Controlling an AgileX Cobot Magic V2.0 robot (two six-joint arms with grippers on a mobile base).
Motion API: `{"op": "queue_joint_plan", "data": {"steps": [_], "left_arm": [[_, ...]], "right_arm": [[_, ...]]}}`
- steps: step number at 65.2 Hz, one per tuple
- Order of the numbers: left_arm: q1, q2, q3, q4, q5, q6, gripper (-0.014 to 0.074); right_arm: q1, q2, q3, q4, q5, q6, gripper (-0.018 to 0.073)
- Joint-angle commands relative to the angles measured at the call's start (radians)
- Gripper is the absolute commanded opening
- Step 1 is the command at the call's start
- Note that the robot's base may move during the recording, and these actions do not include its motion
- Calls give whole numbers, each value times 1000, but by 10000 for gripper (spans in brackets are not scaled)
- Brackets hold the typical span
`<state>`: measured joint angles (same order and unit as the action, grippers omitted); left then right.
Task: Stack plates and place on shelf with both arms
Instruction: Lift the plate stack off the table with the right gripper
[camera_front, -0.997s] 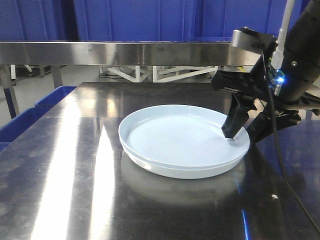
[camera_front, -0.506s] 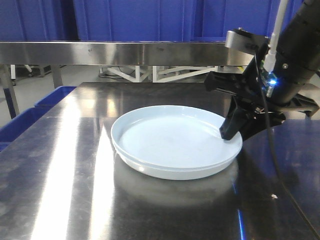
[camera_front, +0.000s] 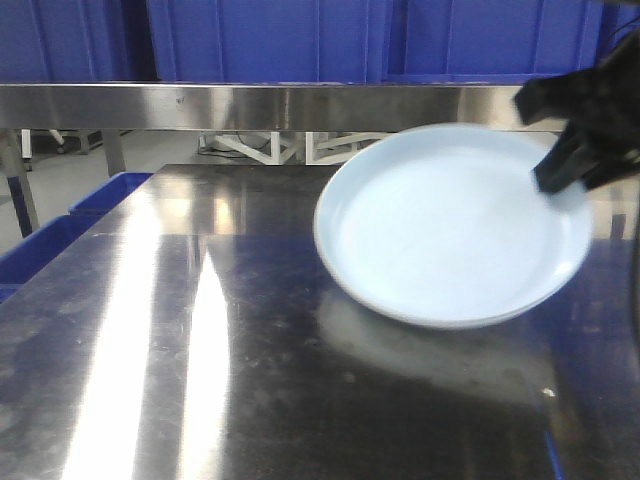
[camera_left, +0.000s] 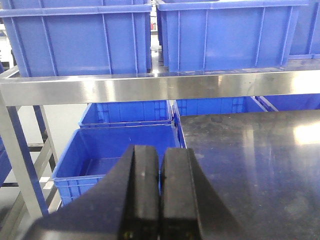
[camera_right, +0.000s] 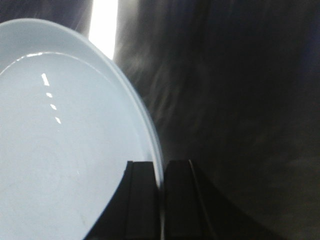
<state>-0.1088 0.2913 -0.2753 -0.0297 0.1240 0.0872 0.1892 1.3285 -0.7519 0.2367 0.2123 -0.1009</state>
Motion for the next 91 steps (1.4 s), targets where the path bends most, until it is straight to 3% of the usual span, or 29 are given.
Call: {"op": "queue_joint_plan", "data": {"steps": [1,35,41,57,79,91], "left_arm": [[1,5,-34,-9,-85,-7,82],[1,5,-34,-9,-85,-7,82],[1,5,-34,-9,-85,-7,82],[1,5,-34,-9,-85,-7,82],[1,5,-34,-9,-85,-7,82],[1,5,-34,-9,-85,-7,82]], "right_arm": [[-36,-106,21,-51,-187,-7,58],[-69,-562,470,-54,-735,-7,58],[-69,-641,525,-54,-772,-7,58],[-69,-824,540,-26,-589,-7,58],[-69,-1016,519,51,-221,-13,58],[-69,-1038,487,51,-161,-48,58]]}}
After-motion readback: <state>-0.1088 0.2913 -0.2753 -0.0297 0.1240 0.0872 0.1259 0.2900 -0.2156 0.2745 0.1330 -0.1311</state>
